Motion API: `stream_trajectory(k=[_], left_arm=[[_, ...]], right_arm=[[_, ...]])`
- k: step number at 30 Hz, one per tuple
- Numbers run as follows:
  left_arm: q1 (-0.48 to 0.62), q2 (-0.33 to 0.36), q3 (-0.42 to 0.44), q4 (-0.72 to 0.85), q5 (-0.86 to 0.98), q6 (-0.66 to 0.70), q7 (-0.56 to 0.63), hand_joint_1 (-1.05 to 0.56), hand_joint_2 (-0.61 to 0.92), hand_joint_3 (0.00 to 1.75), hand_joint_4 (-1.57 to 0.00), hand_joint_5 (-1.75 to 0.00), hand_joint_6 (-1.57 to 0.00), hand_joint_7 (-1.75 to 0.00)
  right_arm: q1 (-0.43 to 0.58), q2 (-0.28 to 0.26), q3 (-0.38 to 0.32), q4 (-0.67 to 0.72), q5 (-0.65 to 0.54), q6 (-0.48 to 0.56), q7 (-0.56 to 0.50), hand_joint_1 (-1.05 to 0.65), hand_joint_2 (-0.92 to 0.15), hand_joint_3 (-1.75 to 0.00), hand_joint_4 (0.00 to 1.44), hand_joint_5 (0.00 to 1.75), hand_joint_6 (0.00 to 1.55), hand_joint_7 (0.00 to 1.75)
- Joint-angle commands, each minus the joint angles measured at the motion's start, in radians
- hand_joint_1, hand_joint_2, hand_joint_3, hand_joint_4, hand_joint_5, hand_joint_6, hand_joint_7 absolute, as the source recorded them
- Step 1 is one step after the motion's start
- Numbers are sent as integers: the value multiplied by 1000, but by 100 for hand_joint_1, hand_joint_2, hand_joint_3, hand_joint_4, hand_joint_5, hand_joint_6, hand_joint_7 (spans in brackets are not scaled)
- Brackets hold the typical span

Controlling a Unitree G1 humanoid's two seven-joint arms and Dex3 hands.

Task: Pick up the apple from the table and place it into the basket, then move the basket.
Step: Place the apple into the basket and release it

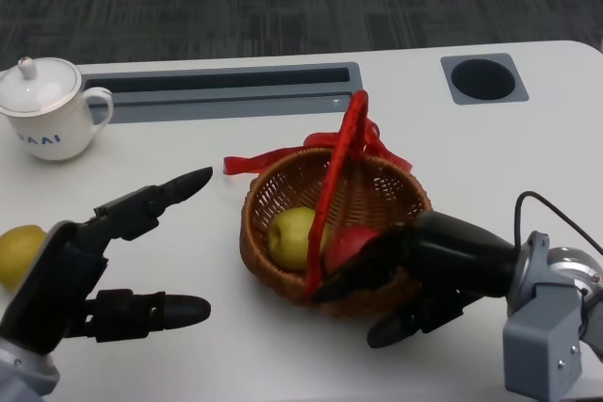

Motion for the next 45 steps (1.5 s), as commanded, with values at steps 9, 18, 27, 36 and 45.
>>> stream_trajectory(k=[9, 18, 27, 36, 45], left_arm=[[17, -21, 23, -16, 19, -15, 17, -68, 82, 0, -55, -1, -52, -1], [29, -27, 40, -23, 38, -33, 27, -66, 82, 0, -57, -1, -52, -1], [32, -26, 43, -24, 36, -34, 18, -65, 81, 0, -58, -1, -54, -1], [33, -29, 39, -28, 37, -21, 13, -65, 80, 0, -59, -1, -56, -1], [29, -37, 38, -23, 42, -22, 14, -64, 80, 0, -60, -1, -57, -1]], right_arm=[[-57, 20, 103, 206, -105, 242, -88, -55, -87, 0, 89, 0, 78, 0], [-71, 8, 76, 244, -67, 282, -97, -56, -84, 0, 91, 1, 75, 0], [-69, -22, 50, 214, -23, 223, -65, -56, -83, 0, 87, 0, 74, 0], [-59, -74, 43, 99, -13, 37, -94, -61, -82, 0, 83, 0, 67, 0], [-34, -81, 2, 30, 5, -120, -124, -62, -81, 0, 76, 0, 46, 0]])
